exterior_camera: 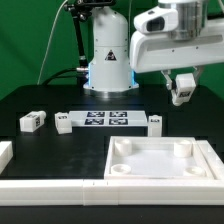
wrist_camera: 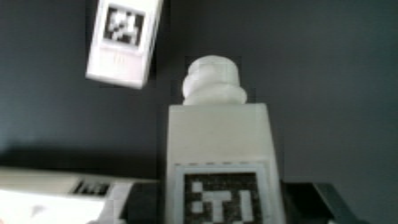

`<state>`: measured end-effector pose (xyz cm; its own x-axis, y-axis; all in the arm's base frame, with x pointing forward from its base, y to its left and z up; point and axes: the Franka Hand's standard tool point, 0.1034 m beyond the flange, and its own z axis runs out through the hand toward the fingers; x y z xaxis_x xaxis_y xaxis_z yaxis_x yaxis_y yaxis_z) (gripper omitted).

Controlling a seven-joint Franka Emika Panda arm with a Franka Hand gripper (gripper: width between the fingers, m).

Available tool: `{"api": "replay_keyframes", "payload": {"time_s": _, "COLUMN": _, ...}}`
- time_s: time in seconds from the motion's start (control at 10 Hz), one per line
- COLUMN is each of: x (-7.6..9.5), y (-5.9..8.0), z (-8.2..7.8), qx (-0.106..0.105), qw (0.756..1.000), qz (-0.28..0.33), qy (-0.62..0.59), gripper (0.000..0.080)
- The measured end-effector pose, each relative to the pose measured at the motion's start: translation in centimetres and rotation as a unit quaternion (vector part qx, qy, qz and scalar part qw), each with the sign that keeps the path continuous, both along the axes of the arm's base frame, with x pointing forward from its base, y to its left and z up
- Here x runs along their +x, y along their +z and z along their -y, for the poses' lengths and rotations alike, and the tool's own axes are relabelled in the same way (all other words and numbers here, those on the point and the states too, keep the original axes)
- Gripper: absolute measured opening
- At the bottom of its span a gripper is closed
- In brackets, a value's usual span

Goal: Assemble one leg

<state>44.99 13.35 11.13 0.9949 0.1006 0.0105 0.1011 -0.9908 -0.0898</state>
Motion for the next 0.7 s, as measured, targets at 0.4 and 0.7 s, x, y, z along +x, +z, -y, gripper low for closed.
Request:
{"api": "replay_keyframes", "payload": {"time_s": 0.4, "x": 1.3, "y": -0.1, "z": 0.6, "qx": 0.011, "qw": 0.990, "qz": 0.142, "qy": 0.018, "gripper": 0.0290}}
{"api": "replay_keyframes", "payload": {"time_s": 0.7, "x": 6.3, "y": 1.0, "z": 2.0, "qx": 0.008, "qw": 0.985, "qz": 0.169, "qy": 0.048, "gripper": 0.0290}}
